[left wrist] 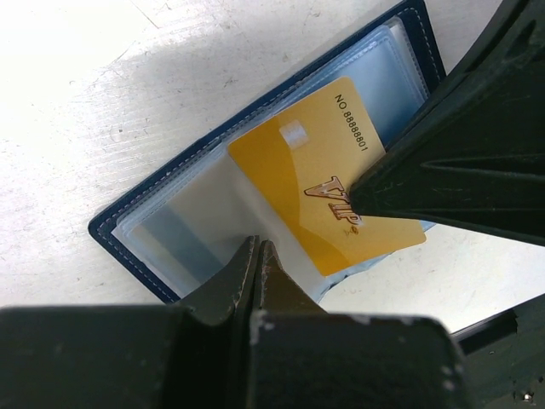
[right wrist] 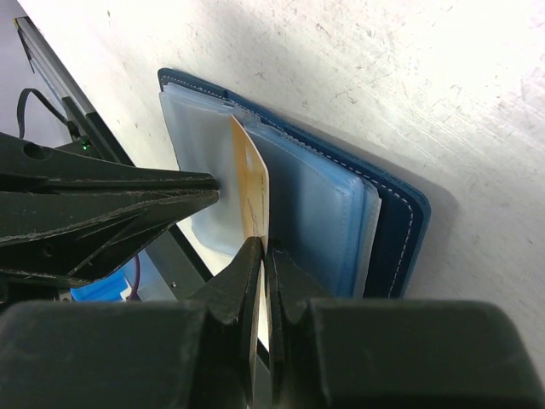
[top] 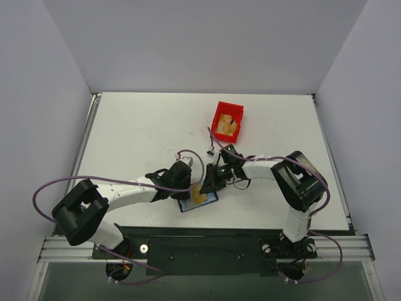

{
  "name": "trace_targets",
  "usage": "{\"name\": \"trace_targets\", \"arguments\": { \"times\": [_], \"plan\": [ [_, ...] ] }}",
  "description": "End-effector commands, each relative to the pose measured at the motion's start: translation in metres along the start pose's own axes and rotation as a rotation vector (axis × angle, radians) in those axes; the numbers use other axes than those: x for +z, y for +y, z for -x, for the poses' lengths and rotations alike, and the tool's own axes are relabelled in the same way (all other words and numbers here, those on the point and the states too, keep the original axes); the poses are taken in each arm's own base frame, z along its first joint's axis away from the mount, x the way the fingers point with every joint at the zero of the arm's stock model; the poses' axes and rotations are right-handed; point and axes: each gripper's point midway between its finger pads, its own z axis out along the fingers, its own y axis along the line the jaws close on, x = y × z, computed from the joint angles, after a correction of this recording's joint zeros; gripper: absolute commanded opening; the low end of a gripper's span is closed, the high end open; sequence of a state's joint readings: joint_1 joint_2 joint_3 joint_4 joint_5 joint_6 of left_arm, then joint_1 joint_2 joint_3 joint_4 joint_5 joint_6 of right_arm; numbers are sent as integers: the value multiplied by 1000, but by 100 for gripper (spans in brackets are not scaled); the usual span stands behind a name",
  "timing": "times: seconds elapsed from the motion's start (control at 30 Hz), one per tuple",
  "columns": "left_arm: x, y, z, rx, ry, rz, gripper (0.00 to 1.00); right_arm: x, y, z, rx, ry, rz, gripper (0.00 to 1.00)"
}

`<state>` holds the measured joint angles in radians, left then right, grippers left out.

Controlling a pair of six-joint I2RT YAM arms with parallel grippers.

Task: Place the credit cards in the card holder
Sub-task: Insert the credit card into the card holder.

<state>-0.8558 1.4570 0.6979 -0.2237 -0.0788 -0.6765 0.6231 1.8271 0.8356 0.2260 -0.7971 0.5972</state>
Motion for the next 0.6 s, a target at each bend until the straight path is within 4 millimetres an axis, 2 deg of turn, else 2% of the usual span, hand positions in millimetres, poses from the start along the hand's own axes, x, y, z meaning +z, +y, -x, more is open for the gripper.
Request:
{"name": "trace_targets", "arguments": {
  "times": [0.0,0.23,0.57],
  "plan": [
    [-10,9,3,17,-5,51,0,6,-22,-18,21,37,-80,0],
    [-29,22,5,-2,-30,89,0,6,-26,-19,16,38,-103,0],
    [-26,36,-16,-18,23,119,0,6,-27,-19,11,42,-105,0]
  ]
}}
